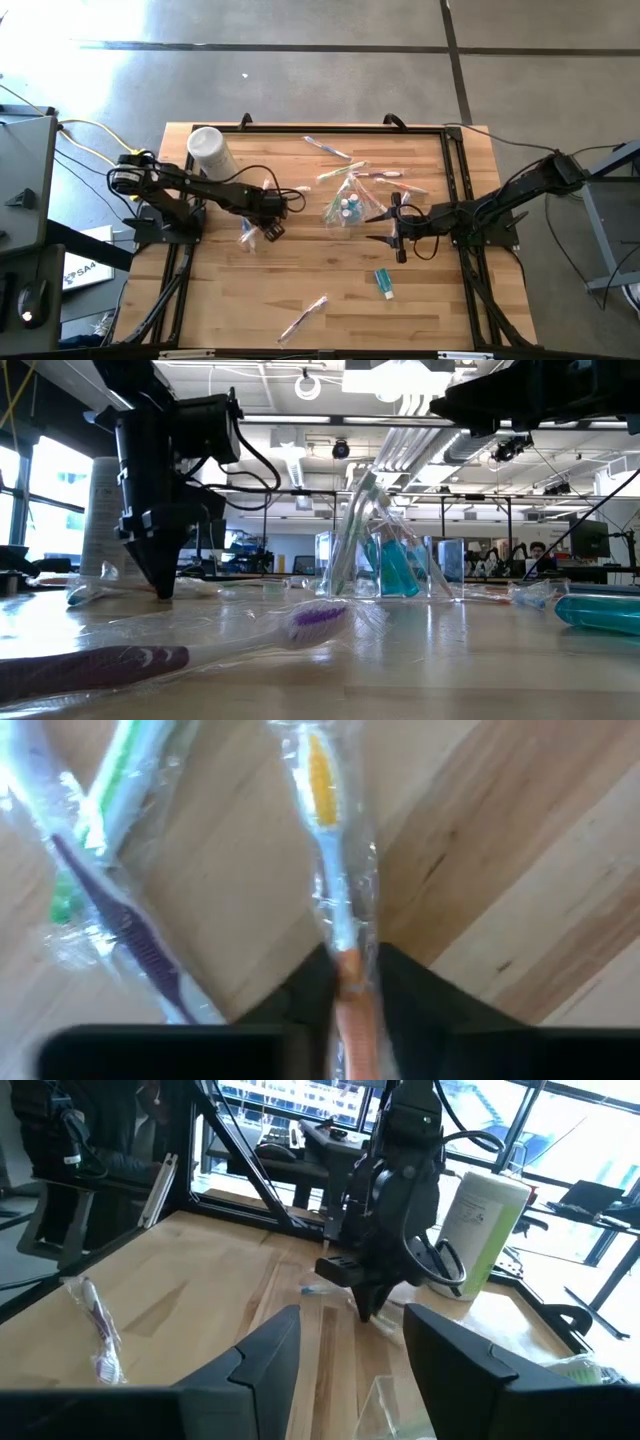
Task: Pick & Place toothbrushing station
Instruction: Put the orange toothbrush into the transparent organizer, then put the blue mouthwash into the transparent organizer
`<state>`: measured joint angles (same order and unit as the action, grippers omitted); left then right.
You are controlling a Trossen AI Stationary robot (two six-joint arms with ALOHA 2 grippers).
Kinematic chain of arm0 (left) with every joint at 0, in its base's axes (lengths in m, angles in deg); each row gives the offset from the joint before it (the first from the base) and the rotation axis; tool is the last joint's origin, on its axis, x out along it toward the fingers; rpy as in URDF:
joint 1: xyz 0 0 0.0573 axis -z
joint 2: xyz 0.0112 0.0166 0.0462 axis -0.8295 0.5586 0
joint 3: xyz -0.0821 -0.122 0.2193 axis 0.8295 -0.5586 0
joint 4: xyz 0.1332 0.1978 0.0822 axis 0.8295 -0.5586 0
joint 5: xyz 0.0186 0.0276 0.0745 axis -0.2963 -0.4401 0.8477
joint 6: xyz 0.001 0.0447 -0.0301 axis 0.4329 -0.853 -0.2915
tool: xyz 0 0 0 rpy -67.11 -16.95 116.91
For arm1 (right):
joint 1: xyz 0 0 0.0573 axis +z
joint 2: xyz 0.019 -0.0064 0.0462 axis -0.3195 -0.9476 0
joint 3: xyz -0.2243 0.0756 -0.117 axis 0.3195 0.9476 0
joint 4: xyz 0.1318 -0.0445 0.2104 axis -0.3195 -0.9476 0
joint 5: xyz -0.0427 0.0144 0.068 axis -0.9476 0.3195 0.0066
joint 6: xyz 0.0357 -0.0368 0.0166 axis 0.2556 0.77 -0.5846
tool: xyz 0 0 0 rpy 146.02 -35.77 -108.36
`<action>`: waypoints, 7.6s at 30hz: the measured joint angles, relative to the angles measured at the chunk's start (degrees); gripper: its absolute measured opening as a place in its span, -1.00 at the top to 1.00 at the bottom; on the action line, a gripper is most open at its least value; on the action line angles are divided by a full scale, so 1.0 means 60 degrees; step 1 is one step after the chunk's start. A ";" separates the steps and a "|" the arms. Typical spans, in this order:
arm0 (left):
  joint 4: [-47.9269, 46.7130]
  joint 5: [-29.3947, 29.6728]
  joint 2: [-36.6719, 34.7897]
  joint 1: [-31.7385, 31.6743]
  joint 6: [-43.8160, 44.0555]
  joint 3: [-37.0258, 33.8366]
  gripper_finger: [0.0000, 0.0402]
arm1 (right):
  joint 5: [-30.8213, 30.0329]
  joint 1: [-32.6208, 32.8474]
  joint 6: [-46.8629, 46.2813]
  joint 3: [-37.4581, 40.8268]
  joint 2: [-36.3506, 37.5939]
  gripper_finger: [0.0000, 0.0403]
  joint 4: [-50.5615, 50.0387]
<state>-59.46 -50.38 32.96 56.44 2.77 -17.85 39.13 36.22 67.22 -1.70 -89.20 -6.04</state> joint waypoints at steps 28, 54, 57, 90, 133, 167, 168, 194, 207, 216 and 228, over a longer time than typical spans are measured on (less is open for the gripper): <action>0.0427 0.2175 -0.0077 0.4426 -0.3549 0.5984 0.97 | 0.1425 0.0000 -0.0322 0.0000 0.0000 0.15 0.0061; 0.5279 0.1560 0.1116 0.2281 -0.7034 0.5970 1.00 | 0.1892 -0.0072 0.0262 -0.0004 -0.0055 0.15 0.2105; 0.5713 0.1564 0.1328 0.2298 -0.7226 0.5994 1.00 | 0.1887 -0.0249 0.0259 -0.0004 -0.0055 0.15 0.2267; 0.6184 0.1941 0.1783 0.2241 -0.7827 0.5978 1.00 | 0.3064 -0.0831 0.0466 -0.0048 -0.0055 0.93 0.2181; 0.2936 0.1074 0.1643 0.2751 -0.6488 0.5978 0.05 | -0.1642 -0.1114 -0.2539 -0.4783 0.1548 0.92 -0.9340; -0.0939 0.1151 0.1160 0.3130 -0.3406 0.5978 0.05 | 0.2044 -0.4897 -0.4576 -0.2734 -0.0083 0.94 -0.6913; -0.0984 0.1150 0.1163 0.3130 -0.3364 0.5978 0.05 | 0.2046 -0.4897 -0.4576 -0.2732 -0.0210 0.93 -0.6852; -0.1197 0.1146 0.1171 0.3130 -0.3237 0.5978 0.05 | 0.1906 -0.4730 -0.2970 -0.2743 -0.0169 -0.15 -0.4758; -0.2331 0.1193 0.1174 0.3195 -0.2683 0.5684 0.05 | 0.6451 -0.1867 -0.1802 -0.2754 0.2169 -0.20 -0.4475; -0.3012 0.1339 0.1174 0.3250 -0.3094 0.5340 0.05 | 0.2431 0.2382 -0.1822 -0.3795 0.1490 -0.13 -0.6486; -0.3301 0.2135 0.1174 0.3247 -0.5439 0.5343 0.05 | -0.0186 0.3978 -1.0144 -0.7801 -0.2084 -0.09 -1.2399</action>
<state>-79.26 -37.57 40.00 75.92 -29.86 14.21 38.01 60.08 6.36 -48.51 -101.71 -80.43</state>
